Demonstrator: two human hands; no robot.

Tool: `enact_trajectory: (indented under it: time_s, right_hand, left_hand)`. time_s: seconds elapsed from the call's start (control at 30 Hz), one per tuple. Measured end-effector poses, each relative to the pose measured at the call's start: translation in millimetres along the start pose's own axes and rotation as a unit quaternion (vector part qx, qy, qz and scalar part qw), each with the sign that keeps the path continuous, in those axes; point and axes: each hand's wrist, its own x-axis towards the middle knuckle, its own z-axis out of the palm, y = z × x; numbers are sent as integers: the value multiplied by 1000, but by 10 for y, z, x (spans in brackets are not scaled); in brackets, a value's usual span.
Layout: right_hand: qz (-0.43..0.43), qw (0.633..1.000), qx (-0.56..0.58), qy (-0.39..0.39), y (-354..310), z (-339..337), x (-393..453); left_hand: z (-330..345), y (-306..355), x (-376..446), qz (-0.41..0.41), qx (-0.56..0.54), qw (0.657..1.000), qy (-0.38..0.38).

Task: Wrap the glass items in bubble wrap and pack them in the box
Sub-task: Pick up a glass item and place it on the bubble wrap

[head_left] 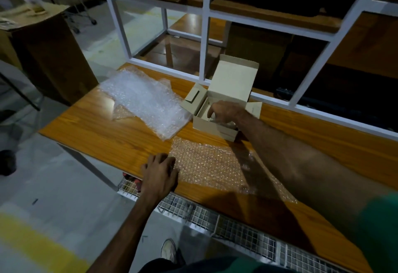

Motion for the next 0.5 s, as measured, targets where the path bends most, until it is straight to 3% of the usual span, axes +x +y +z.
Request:
enact_trajectory:
  time_s: [0.23,0.37,0.5]
  right_hand:
    - [5,999,-6,47,48,111,-2]
    - [0,995,75,61,243,83,-100]
    - [-2,965,214,155,427,175,-299]
  left_hand:
    - [-28,17,-5,-1,-10,1000,-1]
    - [-32,24,-4,-9,-17,1000,2]
    - [-38,71,-21,-29,-29,999,7]
